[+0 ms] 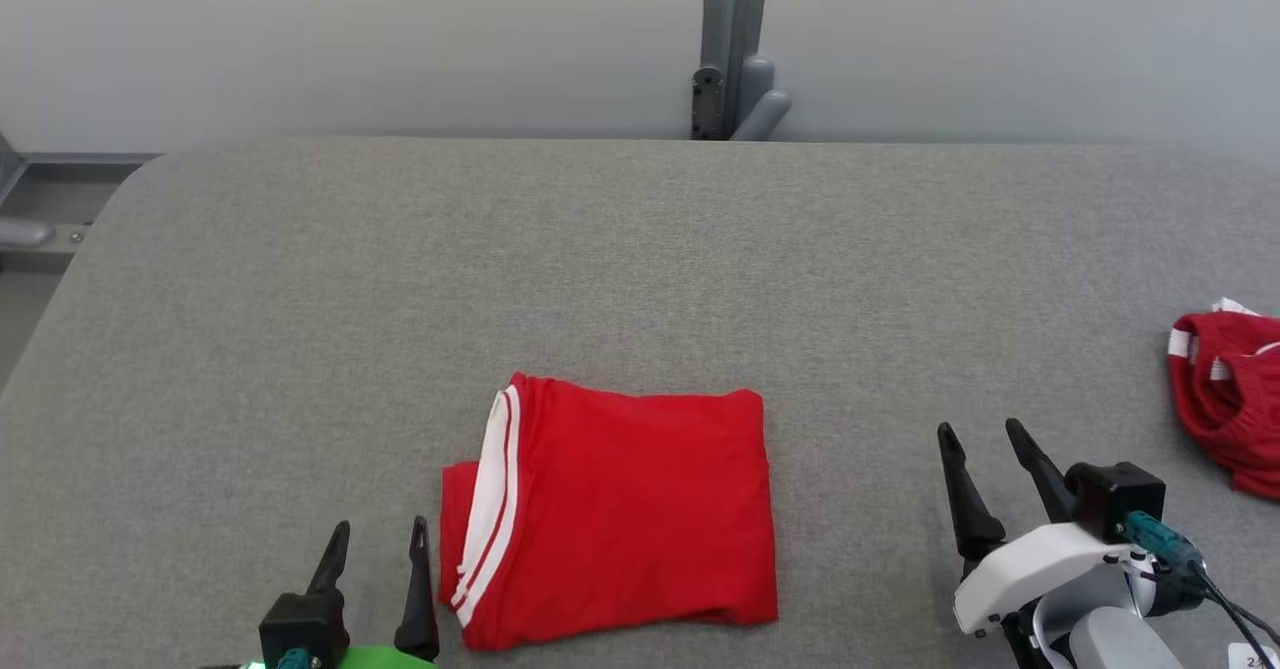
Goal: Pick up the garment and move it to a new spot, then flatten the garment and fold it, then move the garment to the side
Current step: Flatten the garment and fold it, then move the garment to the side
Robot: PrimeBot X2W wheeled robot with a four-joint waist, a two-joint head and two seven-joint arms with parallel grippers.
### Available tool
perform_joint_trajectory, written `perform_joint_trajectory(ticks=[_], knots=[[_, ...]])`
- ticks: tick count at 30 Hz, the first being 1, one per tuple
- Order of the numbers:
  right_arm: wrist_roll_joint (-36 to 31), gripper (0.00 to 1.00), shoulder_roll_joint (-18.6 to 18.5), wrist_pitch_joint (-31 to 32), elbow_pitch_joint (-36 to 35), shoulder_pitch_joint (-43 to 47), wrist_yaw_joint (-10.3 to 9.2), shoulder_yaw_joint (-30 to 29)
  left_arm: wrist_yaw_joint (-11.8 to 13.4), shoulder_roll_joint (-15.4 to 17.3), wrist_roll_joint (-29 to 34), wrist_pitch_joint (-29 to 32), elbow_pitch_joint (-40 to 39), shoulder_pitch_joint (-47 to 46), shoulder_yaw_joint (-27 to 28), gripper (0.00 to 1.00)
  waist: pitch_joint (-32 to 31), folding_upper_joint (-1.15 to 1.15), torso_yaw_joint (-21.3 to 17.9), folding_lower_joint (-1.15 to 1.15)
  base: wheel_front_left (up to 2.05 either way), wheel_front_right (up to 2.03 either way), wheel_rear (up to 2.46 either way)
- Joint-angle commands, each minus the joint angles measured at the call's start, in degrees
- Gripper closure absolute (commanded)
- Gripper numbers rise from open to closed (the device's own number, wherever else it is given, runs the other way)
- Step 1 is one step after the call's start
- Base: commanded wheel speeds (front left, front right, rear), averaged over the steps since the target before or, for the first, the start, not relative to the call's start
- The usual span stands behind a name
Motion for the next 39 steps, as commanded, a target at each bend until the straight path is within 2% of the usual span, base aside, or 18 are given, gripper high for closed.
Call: perform_joint_trajectory(ticks=[1,13,21,28,35,39], knots=[[-0.64,0.0,0.33,-0.13,-0.8,0.99,-0.01,-0.85,-0.11,0.16,0.59,0.02,-0.48,0.51,0.68,0.0,-1.0,0.0,-2.49,0.0,0.0,0.0,0.0],[-3.21,0.0,1.48,-0.13,-4.22,3.58,-0.01,-3.0,-1.06,0.17,1.94,0.03,-0.87,1.65,5.06,0.0,-2.05,0.0,-8.17,0.0,0.0,0.0,0.0],[-3.21,0.0,1.93,-0.13,-4.83,4.22,-0.01,-3.25,-1.53,0.17,1.96,0.03,-0.85,1.99,6.17,0.0,-2.23,0.0,-9.01,0.0,0.0,0.0,0.0],[-2.53,0.0,2.09,-0.13,-4.9,4.16,-0.01,-0.85,-1.93,0.17,1.94,0.03,-0.67,1.66,5.22,0.0,-1.6,0.0,-7.36,0.0,0.0,0.0,0.0],[1.84,0.0,2.42,-0.14,-1.22,0.3,-0.01,10.09,-1.87,0.17,0.93,0.03,-0.12,0.39,1.98,0.0,0.82,0.0,-2.33,0.0,0.0,0.0,0.0],[4.7,0.0,2.58,-0.13,4.74,-3.86,-0.02,15.8,-1.74,0.18,0.92,0.03,0.12,-0.6,-0.09,0.0,2.58,0.0,1.4,0.0,0.0,0.0,0.0]])
